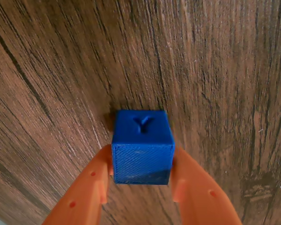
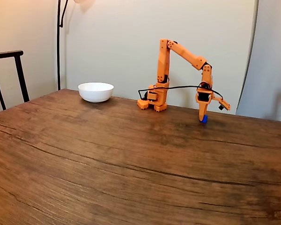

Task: Grasp the cube and drop it in the bowl

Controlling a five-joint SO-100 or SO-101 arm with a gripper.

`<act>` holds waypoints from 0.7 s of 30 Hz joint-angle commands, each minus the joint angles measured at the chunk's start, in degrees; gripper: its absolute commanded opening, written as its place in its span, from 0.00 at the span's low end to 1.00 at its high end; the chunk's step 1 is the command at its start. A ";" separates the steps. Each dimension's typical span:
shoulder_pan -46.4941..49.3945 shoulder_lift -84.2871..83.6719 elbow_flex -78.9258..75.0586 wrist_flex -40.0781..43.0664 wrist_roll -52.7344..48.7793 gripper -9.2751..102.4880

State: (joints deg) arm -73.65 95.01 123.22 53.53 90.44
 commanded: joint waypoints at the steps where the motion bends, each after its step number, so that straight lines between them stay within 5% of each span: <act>1: 0.18 -1.49 -0.35 -0.53 0.53 0.16; 21: 2.72 -0.26 -3.43 -1.41 0.97 0.15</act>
State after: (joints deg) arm -72.51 91.49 121.20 50.45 91.14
